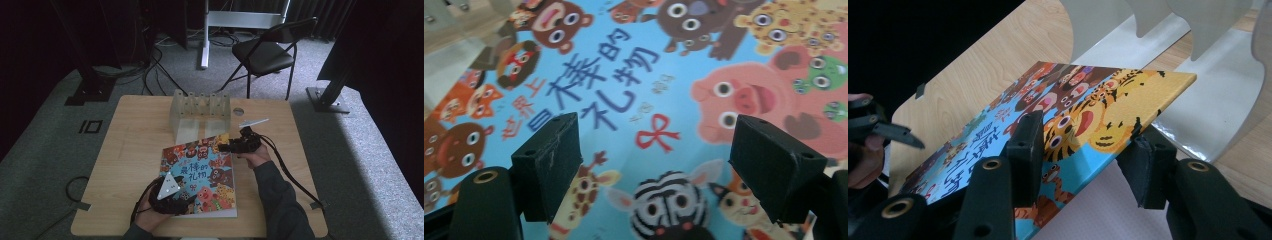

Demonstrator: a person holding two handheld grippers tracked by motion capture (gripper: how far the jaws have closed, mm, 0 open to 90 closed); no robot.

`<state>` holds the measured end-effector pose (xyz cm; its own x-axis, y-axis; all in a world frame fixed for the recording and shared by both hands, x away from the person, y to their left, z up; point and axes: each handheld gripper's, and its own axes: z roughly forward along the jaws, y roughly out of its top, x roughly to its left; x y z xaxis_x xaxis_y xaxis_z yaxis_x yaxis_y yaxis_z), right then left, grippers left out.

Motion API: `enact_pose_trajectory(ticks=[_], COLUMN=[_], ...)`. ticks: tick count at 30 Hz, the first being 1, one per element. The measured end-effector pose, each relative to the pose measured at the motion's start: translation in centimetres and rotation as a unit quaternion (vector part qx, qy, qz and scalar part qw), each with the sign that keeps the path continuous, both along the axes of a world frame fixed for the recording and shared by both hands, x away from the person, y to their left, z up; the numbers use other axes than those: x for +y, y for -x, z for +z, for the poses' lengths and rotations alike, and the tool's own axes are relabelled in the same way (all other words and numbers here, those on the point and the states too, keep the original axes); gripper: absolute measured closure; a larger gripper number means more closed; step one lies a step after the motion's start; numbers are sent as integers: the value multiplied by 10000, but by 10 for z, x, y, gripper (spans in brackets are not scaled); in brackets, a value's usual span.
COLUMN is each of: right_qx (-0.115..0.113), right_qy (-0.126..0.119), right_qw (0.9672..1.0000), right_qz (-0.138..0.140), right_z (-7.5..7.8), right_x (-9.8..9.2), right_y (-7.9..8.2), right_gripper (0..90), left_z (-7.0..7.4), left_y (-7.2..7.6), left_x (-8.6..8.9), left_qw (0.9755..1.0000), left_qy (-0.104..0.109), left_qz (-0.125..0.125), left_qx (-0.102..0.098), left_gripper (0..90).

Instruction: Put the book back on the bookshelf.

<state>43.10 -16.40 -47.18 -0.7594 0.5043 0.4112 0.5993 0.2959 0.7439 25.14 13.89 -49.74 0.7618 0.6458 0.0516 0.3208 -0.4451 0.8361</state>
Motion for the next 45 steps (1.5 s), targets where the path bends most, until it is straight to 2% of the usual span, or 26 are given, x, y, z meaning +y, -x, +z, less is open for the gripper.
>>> enact_pose_trajectory(ticks=[3,6,11,16,24,29,39,45], right_qx=[-5,-52,-113,-148,-123,-160,-283,-422], right_qy=[-98,-85,-254,-226,-267,-299,-368,-414], right_qw=[9999,10000,9996,9996,9996,9994,9987,9979], right_qz=[27,4,73,65,-36,-85,-203,-259], right_z=[1,5,12,19,20,22,27,30], right_x=[0,1,2,3,4,4,5,5], right_y=[0,2,5,8,11,14,23,29], right_gripper=[568,575,613,620,637,644,663,672], left_z=[0,1,1,1,1,1,1,-1], left_y=[-3,-5,-7,-10,-14,-17,-21,-25], left_x=[5,9,13,19,27,34,40,46], left_qw=[10000,9999,9998,9996,9992,9988,9981,9969], left_qy=[15,82,74,109,163,349,450,611], left_qz=[89,131,190,248,359,255,243,214], left_qx=[6,20,-9,32,85,210,332,456], left_gripper=[203,206,207,214,214,213,197,192])
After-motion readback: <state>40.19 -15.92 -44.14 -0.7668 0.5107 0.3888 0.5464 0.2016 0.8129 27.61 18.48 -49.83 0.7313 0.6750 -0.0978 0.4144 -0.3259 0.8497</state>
